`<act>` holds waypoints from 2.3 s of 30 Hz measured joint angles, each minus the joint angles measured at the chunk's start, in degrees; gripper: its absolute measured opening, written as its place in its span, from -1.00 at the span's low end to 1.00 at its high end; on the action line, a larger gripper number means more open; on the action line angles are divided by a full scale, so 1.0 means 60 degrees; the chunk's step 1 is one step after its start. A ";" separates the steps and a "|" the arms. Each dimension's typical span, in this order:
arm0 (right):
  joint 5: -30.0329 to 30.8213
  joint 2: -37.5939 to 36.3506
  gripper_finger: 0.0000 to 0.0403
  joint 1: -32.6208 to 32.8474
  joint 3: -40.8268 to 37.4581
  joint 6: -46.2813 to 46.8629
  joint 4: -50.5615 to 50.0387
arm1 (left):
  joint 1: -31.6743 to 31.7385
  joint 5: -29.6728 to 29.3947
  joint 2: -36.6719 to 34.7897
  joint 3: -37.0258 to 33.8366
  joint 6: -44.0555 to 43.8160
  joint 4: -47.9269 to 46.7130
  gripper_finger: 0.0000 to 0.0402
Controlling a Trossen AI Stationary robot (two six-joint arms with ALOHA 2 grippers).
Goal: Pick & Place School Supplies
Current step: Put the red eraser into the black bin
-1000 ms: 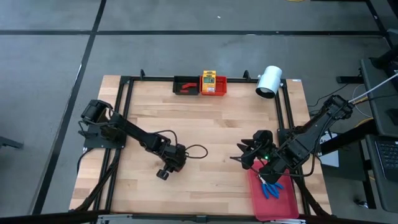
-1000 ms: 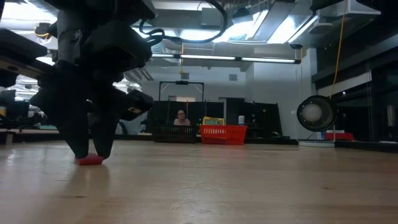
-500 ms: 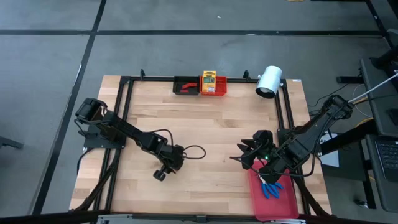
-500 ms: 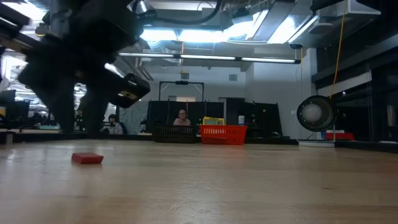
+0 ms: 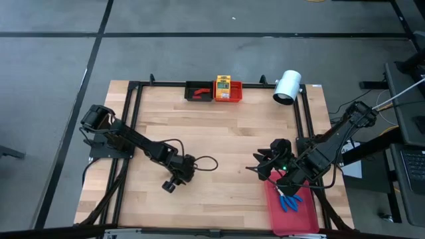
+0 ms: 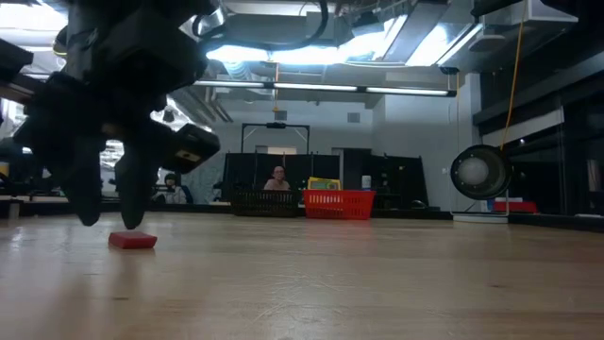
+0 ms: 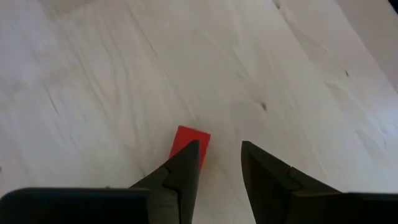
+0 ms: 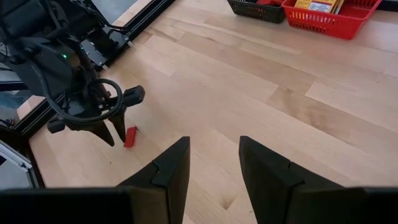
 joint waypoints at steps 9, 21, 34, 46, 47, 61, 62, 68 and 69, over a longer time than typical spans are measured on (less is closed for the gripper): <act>-0.0025 0.0000 -0.30 0.0000 0.0000 0.0001 0.0000 | 0.0000 -0.0005 -0.0004 -0.0283 -0.0073 0.0240 -0.37; -0.0033 0.0000 -0.30 0.0000 0.0000 0.0001 -0.0005 | -0.0004 -0.0480 -0.0004 -0.0294 -0.0087 0.0428 -0.38; -0.0033 0.0000 -0.30 -0.0011 0.0000 0.0007 -0.0004 | 0.0152 -0.0718 -0.0004 -0.0294 -0.0251 0.0431 -0.41; -0.0033 0.0000 -0.30 -0.0011 0.0000 0.0033 -0.0005 | 0.0514 -0.0584 -0.0047 -0.0507 -0.0248 0.0442 -0.42; -0.0033 0.0000 -0.30 -0.0011 0.0000 0.0036 -0.0007 | 0.0517 -0.0584 -0.0047 -0.0509 -0.0248 0.0445 -0.42; -0.0033 0.0000 -0.30 -0.0011 0.0000 0.0066 -0.0002 | 0.0623 -0.0923 0.0292 -0.0520 -0.0229 0.0555 -0.42; -0.0033 0.0000 -0.30 -0.0011 0.0000 0.0072 0.0000 | 0.0623 -0.0919 0.0302 -0.0521 -0.0226 0.0555 -0.42; -0.0029 0.0000 -0.30 -0.0011 0.0000 0.0074 -0.0002 | 0.0624 -0.1021 0.0310 -0.0524 -0.0287 0.0602 -0.44; -0.0029 0.0000 -0.30 -0.0011 0.0000 0.0074 -0.0002 | 0.0623 -0.1074 0.0310 -0.0526 -0.0368 0.0601 -0.46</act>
